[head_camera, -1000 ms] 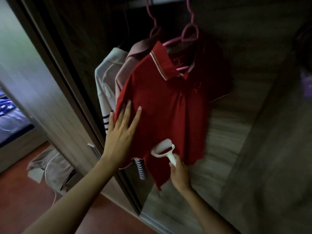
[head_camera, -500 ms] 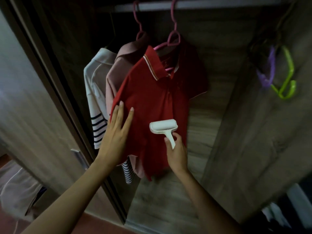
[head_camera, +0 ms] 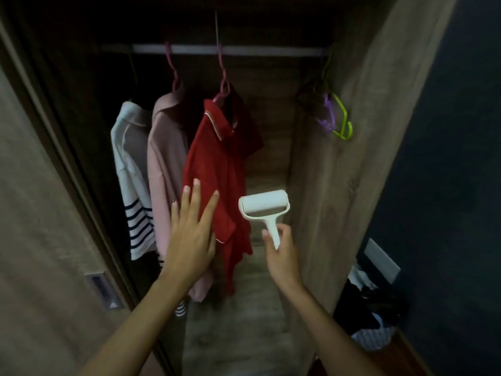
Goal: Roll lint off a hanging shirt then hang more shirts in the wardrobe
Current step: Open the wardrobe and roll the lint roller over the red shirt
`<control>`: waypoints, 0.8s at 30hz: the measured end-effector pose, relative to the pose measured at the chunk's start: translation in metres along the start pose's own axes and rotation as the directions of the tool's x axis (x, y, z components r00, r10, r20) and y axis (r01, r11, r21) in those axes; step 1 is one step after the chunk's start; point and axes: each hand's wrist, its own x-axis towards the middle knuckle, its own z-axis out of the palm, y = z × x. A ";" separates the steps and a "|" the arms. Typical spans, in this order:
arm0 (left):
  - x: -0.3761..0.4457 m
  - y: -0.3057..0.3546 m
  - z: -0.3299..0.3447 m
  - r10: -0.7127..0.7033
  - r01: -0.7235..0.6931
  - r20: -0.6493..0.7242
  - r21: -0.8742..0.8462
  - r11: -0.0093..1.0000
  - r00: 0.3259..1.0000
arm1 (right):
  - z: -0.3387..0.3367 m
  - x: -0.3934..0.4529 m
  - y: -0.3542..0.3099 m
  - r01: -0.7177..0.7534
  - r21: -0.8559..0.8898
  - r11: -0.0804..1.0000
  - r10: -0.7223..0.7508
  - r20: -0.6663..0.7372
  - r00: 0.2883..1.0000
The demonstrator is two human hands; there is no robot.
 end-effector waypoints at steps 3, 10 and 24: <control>-0.011 0.015 -0.005 0.018 -0.018 0.003 -0.053 0.998 1.000 | -0.023 -0.026 -0.011 -0.025 -0.003 1.000 0.025 -0.063 0.998; -0.025 0.063 0.005 0.102 -0.078 0.060 -0.323 0.943 0.993 | -0.093 -0.086 -0.009 -0.152 -0.127 0.980 0.115 -0.259 0.959; -0.108 0.323 0.076 0.439 -0.193 0.173 -0.717 0.670 0.881 | -0.341 -0.254 0.047 -0.515 -0.200 0.834 0.273 -0.661 0.699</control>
